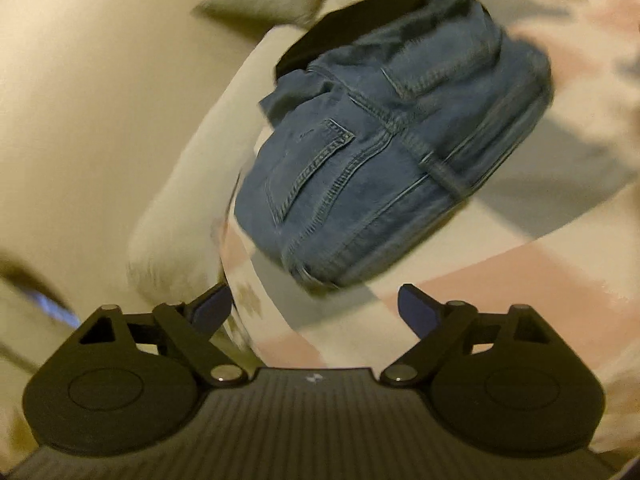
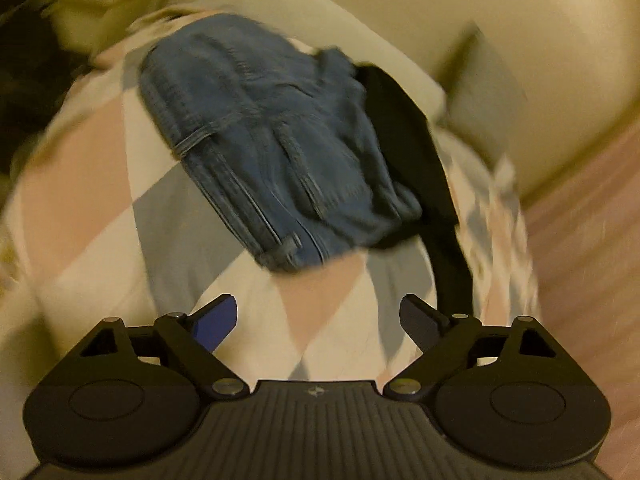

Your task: Fold clothes

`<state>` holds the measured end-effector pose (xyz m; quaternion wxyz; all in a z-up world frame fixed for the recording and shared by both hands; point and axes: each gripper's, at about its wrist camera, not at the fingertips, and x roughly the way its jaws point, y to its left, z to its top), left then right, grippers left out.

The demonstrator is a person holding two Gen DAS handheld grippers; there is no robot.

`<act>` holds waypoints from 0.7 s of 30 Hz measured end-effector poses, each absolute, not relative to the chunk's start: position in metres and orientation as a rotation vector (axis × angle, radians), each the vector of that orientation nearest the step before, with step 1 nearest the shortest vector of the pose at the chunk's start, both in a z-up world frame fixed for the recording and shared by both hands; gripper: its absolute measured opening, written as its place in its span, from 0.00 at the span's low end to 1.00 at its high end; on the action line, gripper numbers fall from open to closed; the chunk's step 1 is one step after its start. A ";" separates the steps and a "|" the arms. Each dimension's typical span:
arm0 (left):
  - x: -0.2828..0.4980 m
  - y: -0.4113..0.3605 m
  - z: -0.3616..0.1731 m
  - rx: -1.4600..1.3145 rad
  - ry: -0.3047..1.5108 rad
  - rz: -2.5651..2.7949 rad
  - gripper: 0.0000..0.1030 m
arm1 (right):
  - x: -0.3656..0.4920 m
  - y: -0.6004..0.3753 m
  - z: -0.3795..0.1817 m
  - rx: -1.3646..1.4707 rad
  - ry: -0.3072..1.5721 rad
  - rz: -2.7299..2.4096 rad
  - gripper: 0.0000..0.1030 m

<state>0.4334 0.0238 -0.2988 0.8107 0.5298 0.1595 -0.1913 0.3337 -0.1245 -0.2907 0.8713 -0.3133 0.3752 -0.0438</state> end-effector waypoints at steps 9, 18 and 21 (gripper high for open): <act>0.468 0.014 -0.376 1.383 0.085 -0.578 0.88 | 0.406 -0.097 -0.361 -0.976 0.710 -0.021 0.89; 0.529 0.006 -0.374 1.397 -0.022 -0.479 0.78 | 0.469 -0.102 -0.374 -1.070 0.626 -0.096 0.17; 0.538 0.001 -0.370 1.392 -0.047 -0.512 0.69 | 0.473 -0.107 -0.376 -1.073 0.634 -0.141 0.24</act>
